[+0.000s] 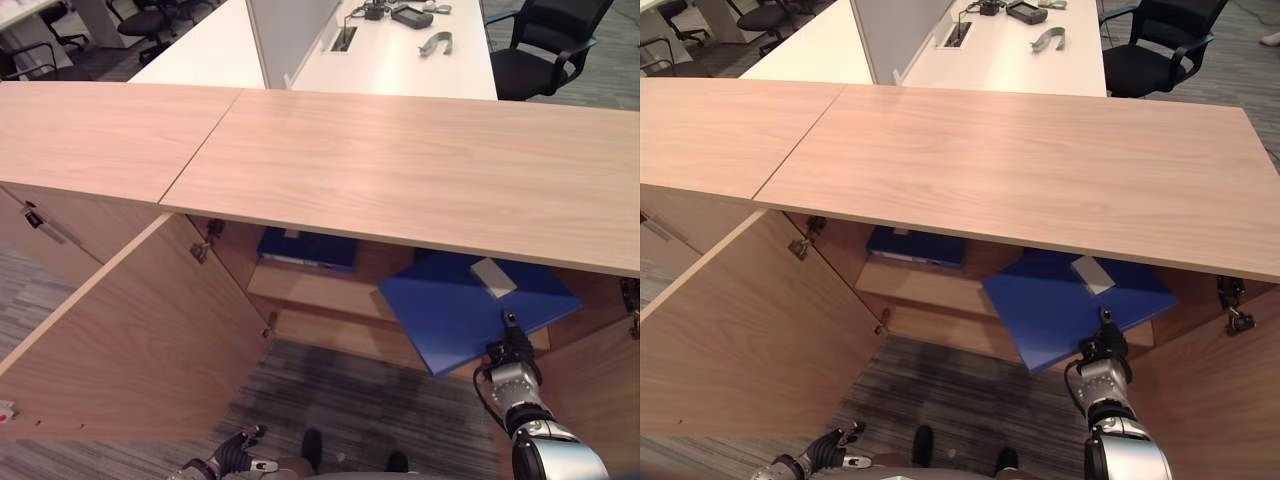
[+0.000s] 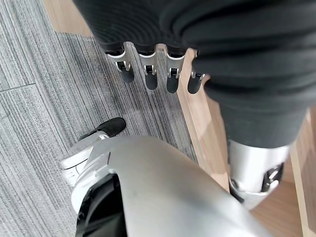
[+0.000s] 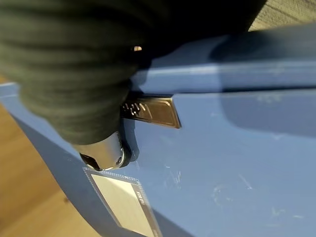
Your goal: Put the empty folder in the office cabinet
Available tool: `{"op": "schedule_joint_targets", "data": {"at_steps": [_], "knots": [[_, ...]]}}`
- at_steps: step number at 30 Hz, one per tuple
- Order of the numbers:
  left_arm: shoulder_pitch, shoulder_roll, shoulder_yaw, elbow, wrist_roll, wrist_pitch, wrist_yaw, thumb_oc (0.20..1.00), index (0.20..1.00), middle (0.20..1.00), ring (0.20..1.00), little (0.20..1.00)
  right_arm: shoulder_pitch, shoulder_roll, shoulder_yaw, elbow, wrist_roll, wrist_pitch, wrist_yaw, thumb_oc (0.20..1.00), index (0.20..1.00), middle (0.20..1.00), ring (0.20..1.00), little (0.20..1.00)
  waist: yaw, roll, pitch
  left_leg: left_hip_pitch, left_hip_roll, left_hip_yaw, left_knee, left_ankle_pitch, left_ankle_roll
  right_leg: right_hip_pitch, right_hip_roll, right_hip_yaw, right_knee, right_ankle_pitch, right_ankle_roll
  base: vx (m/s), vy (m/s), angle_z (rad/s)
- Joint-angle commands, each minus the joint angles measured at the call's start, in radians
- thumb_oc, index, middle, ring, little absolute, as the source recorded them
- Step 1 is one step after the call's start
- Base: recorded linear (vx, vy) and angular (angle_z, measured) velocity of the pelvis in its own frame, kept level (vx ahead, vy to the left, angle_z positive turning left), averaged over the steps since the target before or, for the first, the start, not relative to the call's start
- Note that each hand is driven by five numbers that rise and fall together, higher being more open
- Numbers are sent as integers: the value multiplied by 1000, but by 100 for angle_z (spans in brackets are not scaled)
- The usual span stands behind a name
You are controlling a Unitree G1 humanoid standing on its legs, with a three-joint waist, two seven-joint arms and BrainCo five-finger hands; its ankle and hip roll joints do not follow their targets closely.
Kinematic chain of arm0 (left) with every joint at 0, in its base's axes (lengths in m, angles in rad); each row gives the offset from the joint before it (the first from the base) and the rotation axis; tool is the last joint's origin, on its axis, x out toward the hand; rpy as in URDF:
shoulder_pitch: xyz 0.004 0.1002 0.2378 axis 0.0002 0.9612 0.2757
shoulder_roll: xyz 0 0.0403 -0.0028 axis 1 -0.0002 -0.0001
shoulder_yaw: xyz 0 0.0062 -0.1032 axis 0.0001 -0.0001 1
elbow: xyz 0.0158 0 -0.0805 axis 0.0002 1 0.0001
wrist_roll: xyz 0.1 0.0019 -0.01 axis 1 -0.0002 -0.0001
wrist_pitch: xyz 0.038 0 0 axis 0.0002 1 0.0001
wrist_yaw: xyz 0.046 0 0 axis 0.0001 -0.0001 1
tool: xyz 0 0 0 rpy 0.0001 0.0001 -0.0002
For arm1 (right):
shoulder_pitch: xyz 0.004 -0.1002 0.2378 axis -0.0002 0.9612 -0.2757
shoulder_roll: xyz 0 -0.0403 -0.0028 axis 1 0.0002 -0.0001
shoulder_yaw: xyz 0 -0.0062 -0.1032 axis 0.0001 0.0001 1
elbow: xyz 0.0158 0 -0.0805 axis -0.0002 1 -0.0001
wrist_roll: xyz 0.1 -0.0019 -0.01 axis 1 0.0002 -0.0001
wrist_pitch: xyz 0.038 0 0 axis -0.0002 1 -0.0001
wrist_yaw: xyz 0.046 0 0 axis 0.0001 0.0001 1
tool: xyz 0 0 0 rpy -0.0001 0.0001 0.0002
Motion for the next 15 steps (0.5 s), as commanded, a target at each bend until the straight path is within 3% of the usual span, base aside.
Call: {"op": "schedule_joint_targets", "data": {"at_steps": [1, 10, 15], "knots": [[-56, -7, -70, 29, -13, -25, 28, 1000, 1000, 1000, 1000, 1000, -141, -6, -49, 20, 84, -106, -28, 200, 200, 200, 200, 200, 35, 0, 4, 4, -4, 0, 3, -79, -14, -50, -65, 37, 63, -42, 101, 0, 0, 0], [-85, -8, -159, 17, 4, -28, 38, 1000, 1000, 1000, 1000, 1000, -308, -53, -80, 25, 176, -153, -65, 200, 200, 200, 200, 200, 56, 60, 48, -25, -13, -9, 4, -66, -12, -98, -74, 39, 97, -51, 102, -13, 7, 0], [-109, 3, -225, -5, 10, -35, 40, 1000, 1000, 1000, 1000, 1000, -441, -116, -65, 15, 187, -171, -83, 200, 200, 200, 200, 200, 71, 111, 90, -63, -18, -10, 12, -49, -11, -155, -91, 41, 143, -57, 102, -85, 42, 2]]}}
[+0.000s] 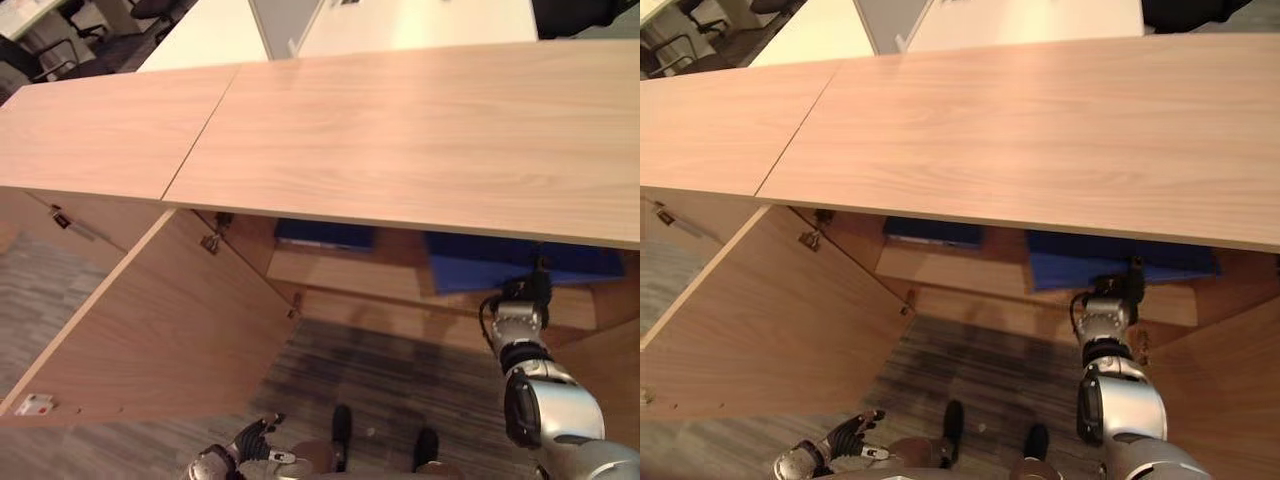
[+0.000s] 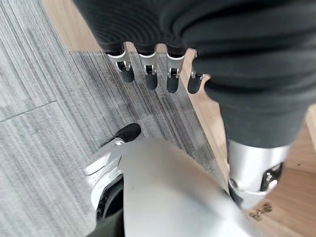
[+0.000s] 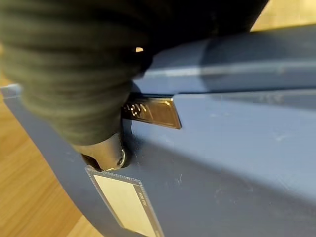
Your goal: Put the empty folder in the office cabinet
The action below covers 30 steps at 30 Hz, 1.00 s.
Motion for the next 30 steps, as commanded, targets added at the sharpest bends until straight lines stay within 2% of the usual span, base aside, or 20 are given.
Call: {"op": "schedule_joint_targets", "data": {"at_steps": [1, 2, 4, 10, 11, 13, 15, 16, 17, 18, 19, 20, 21, 22, 24, 27, 30], "knots": [[-50, 14, -100, 4, 14, -26, -4, 1000, 1000, 1000, 1000, 1000, -166, -101, 8, 37, 4, -65, 5, 200, 200, 200, 200, 200, 42, -12, 50, -3, -17, -8, 19, -67, -9, -112, -95, 50, 171, -78, 102, -158, 68, -1], [-64, 18, -124, -2, 16, -31, 1, 1000, 1000, 1000, 1000, 1000, -223, -130, 20, 58, 10, -67, 0, 200, 200, 200, 200, 200, 49, 8, 72, -37, -17, -3, 46, -68, -6, -156, -109, 59, 216, -84, 101, -133, 53, -3], [-78, 20, -138, -1, 20, -34, 9, 1000, 1000, 1000, 1000, 1000, -272, -155, 39, 76, 3, -62, -6, 200, 200, 200, 200, 200, 59, 17, 87, -82, -13, 4, 85, -74, -4, -207, -124, 67, 264, -94, 101, -96, 15, -4], [-112, 54, -173, -10, 43, -44, 31, 1000, 1000, 1000, 1000, 1000, -382, -232, 61, 116, 17, -72, -24, 200, 200, 200, 200, 200, 74, 26, 109, -197, -18, -2, 174, -89, -6, -329, -144, 77, 380, -121, 99, -46, -11, 3], [-143, 57, -191, -53, 28, -19, 39, 1000, 1000, 1000, 1000, 1000, -423, -239, 70, 129, 39, -83, -45, 200, 200, 200, 200, 200, 76, 23, 111, -223, -24, -2, 198, -99, -7, -355, -151, 75, 409, -133, 100, -12, -42, 3], [-130, 71, -149, -57, -9, -29, 54, 1000, 1000, 1000, 1000, 1000, -459, -296, 89, 143, 38, -62, -45, 200, 200, 200, 200, 200, 85, 23, 111, -257, -28, -6, 222, -104, -9, -383, -159, 74, 434, -145, 101, -1, -61, 9], [-47, 107, -125, -91, -29, -40, 64, 1000, 1000, 1000, 1000, 1000, -493, -410, 132, 163, 25, -51, -53, 200, 200, 200, 200, 200, 106, 34, 118, -288, -34, -20, 244, -116, -13, -415, -169, 68, 472, -166, 104, 14, -61, 21], [-47, 106, -126, -95, -30, -39, 63, 1000, 1000, 1000, 1000, 1000, -499, -415, 136, 169, 27, -48, -51, 200, 200, 200, 200, 200, 106, 36, 116, -293, -35, -20, 247, -117, -13, -420, -170, 68, 476, -168, 104, 0, -22, 39], [-7, 135, -120, -111, -26, -46, 56, 1000, 1000, 1000, 1000, 1000, -535, -481, 174, 176, 14, -39, -57, 200, 200, 200, 200, 200, 118, 46, 121, -307, -40, -24, 253, -119, -13, -440, -175, 68, 493, -175, 105, -18, -8, 27], [-1, 264, -63, -526, -153, 10, -21, 1000, 1000, 1000, 1000, 1000, -549, -552, 215, 194, 17, -10, -37, 200, 200, 200, 200, 200, 130, 75, 124, -325, -49, -23, 264, -115, -8, -462, -181, 70, 512, -169, 103, 13, -30, 27], [39, 227, -75, -397, -109, -33, -27, 1000, 1000, 1000, 1000, 1000, -595, -540, 209, 153, 11, -28, -48, 200, 200, 200, 200, 200, 135, 74, 130, -338, -55, -33, 284, -131, -10, -481, -185, 70, 540, -189, 107, 13, -33, 15], [64, 220, -81, -384, -77, -45, -14, 1000, 1000, 1000, 1000, 1000, -599, -568, 200, 149, 17, -33, -53, 200, 200, 200, 200, 200, 142, 82, 133, -346, -61, -36, 291, -136, -10, -489, -189, 69, 550, -196, 108, 45, -21, 9], [75, 230, -89, -299, -56, -50, -5, 1000, 1000, 1000, 1000, 1000, -611, -612, 227, 161, 18, -35, -52, 200, 200, 200, 200, 200, 147, 85, 135, -349, -60, -38, 294, -139, -12, -505, -191, 75, 570, -206, 108, 40, 43, -2], [11, 235, -118, -211, -30, -29, 5, 1000, 1000, 1000, 1000, 1000, -634, -608, 250, 168, 40, -51, -46, 200, 200, 200, 200, 200, 139, 82, 134, -352, -59, -36, 295, -143, -15, -523, -189, 84, 582, -213, 105, 65, 84, -12], [-111, 210, -168, -161, -51, -19, 7, 1000, 1000, 1000, 1000, 1000, -709, -557, 294, 166, 42, -61, -70, 200, 200, 200, 200, 200, 121, 75, 136, -375, -57, -22, 314, -149, -15, -558, -191, 105, 612, -220, 102, 57, 79, 1], [-156, 156, -167, -141, -123, -20, 41, 1000, 1000, 1000, 1000, 1000, -751, -461, 269, 146, 51, -95, -83, 200, 200, 200, 200, 200, 98, 70, 133, -406, -62, -13, 343, -165, -6, -596, -193, 118, 648, -226, 100, 65, 21, -11], [-159, 146, -156, -140, -147, -20, 51, 1000, 1000, 1000, 1000, 1000, -762, -437, 265, 135, 44, -107, -95, 200, 200, 200, 200, 200, 90, 69, 132, -407, -66, -17, 336, -166, -4, -607, -191, 121, 653, -230, 99, 41, 21, -1]]}}
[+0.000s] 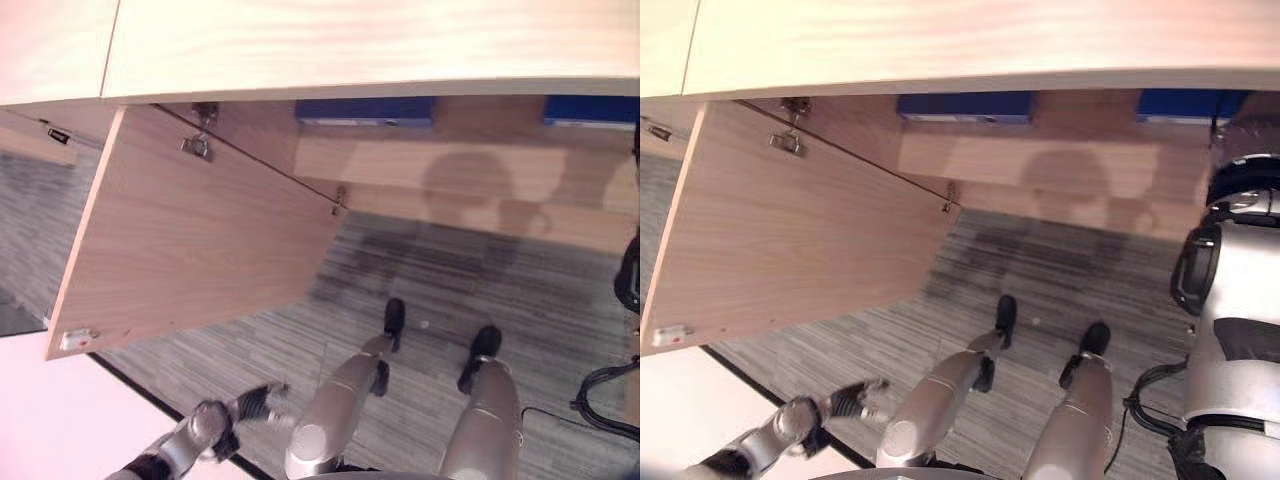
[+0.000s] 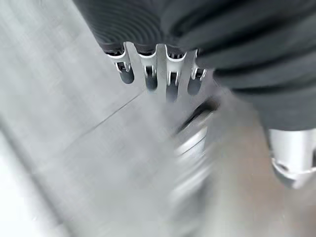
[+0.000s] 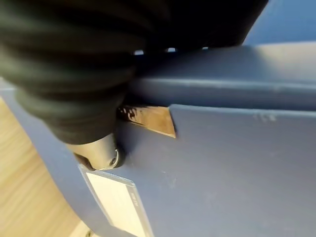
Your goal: Put the empty folder in the office cabinet
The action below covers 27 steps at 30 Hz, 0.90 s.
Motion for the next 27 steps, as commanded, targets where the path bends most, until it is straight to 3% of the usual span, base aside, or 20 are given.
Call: {"op": "schedule_joint_targets", "data": {"at_steps": [1, 16, 23, 27], "knots": [[44, 17, -26, 28, -34, 2, 18, 1000, 1000, 1000, 1000, 1000, -14, -26, 46, -114, -33, -59, 21, 200, 200, 200, 200, 200, 35, -41, -65, 14, 50, -21, 96, -164, -40, -11, 13, 48, 11, -8, 97, 37, 23, -2], [34, 26, -9, -20, -79, -11, 44, 1000, 1000, 1000, 1000, 1000, -40, 33, 47, -103, -22, -59, 5, 200, 200, 200, 200, 200, 27, -31, -52, 46, 39, -21, 35, -158, -37, -26, 22, 57, 6, -9, 93, 8, 1, -2], [-15, 32, 28, -133, -187, -41, 73, 1000, 1000, 1000, 1000, 1000, -50, 69, 47, -103, -8, -69, 1, 200, 200, 200, 200, 200, 24, -42, -41, 33, 42, -19, 34, -155, -36, -42, 28, 59, 9, -6, 91, -5, -4, -1], [-56, 38, 78, -263, -320, -67, 82, 1000, 1000, 1000, 1000, 1000, -48, 80, 49, -92, -4, -72, -7, 200, 200, 200, 200, 200, 24, -55, -35, 24, 46, -24, 31, -152, -37, -51, 35, 56, 7, -3, 89, -20, -23, 0]]}}
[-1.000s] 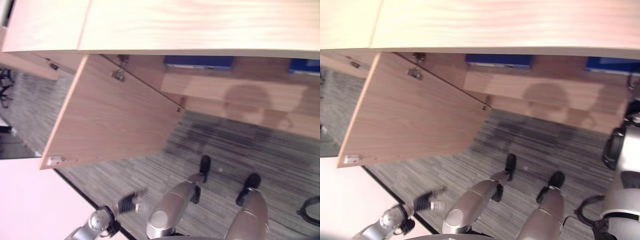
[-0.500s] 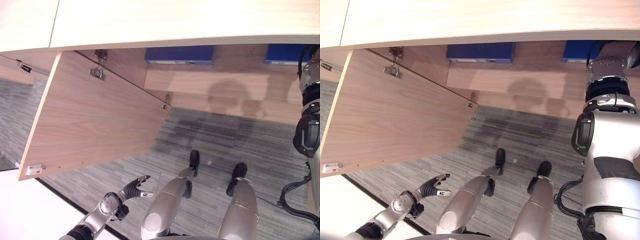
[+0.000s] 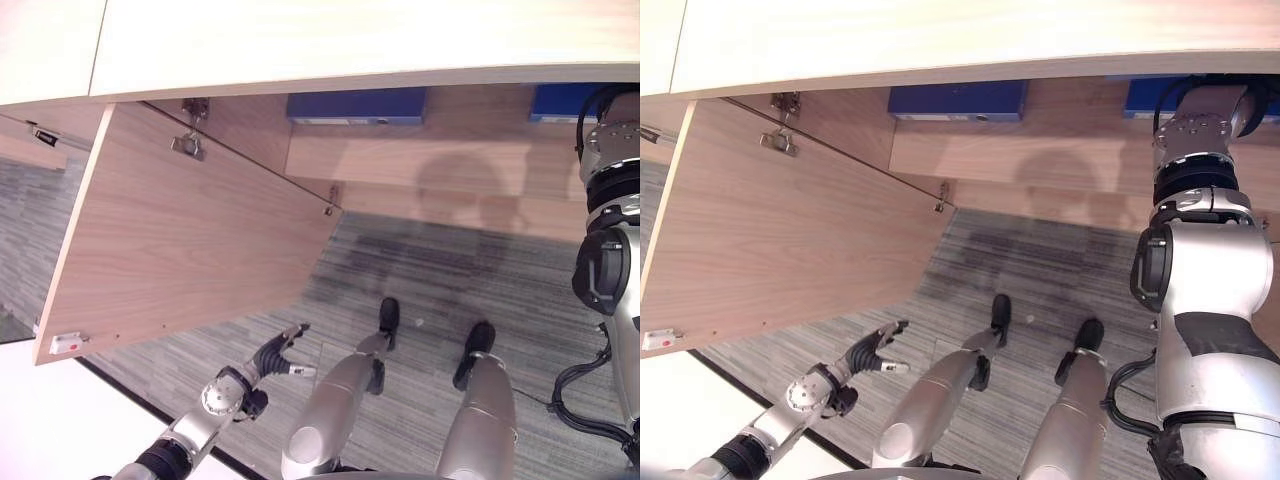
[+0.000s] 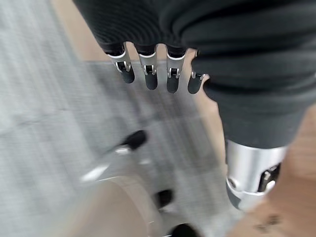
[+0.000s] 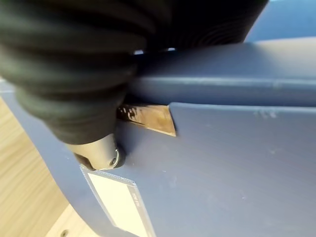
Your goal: Put the empty folder in the office cabinet
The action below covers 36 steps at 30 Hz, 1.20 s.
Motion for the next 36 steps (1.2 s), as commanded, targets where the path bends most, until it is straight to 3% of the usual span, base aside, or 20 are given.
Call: {"op": "schedule_joint_targets", "data": {"at_steps": [1, 9, 24, 32, 34, 36], "knots": [[-78, 33, 55, -98, -186, -69, 16, 1000, 1000, 1000, 1000, 1000, -49, -27, 52, -65, -7, -46, 21, 200, 200, 200, 200, 200, 25, -44, -21, 45, 48, -47, 30, -152, -36, -1, 30, 27, -17, -1, 89, 0, 0, 0], [-112, 23, 122, -252, -315, -90, 5, 1000, 1000, 1000, 1000, 1000, -40, -22, 68, -33, -10, -27, 23, 200, 200, 200, 200, 200, 23, -64, -13, 28, 56, -44, 6, -140, -38, -24, 46, 28, -38, 9, 83, -26, -17, -4], [-93, 35, 134, -288, -340, -89, -18, 1000, 1000, 1000, 1000, 1000, 9, -7, 17, -11, 44, -34, 37, 200, 200, 200, 200, 200, 30, -60, -12, 0, 50, -37, 0, -133, -39, -47, 47, 29, -44, 17, 83, -2, -1, -1], [-78, 65, 146, -345, -366, -90, -50, 1000, 1000, 1000, 1000, 1000, -41, -73, 58, -3, 28, -24, 41, 200, 200, 200, 200, 200, 43, -43, -20, -12, 39, -42, -1, -129, -41, -58, 33, 34, -30, 14, 86, 0, -2, 0], [-76, 78, 151, -372, -374, -90, -58, 1000, 1000, 1000, 1000, 1000, -73, -106, 89, -7, 13, -19, 43, 200, 200, 200, 200, 200, 44, -43, -31, -14, 38, -51, -4, -148, -45, -62, 32, 48, -16, -16, 94, 93, -19, 5], [-75, 83, 154, -378, -376, -92, -60, 1000, 1000, 1000, 1000, 1000, -79, -114, 95, -8, 10, -18, 44, 200, 200, 200, 200, 200, 46, -40, -23, -27, 41, -43, 2, -130, -43, -74, 27, 35, -9, 5, 89, -5, -6, 10]]}}
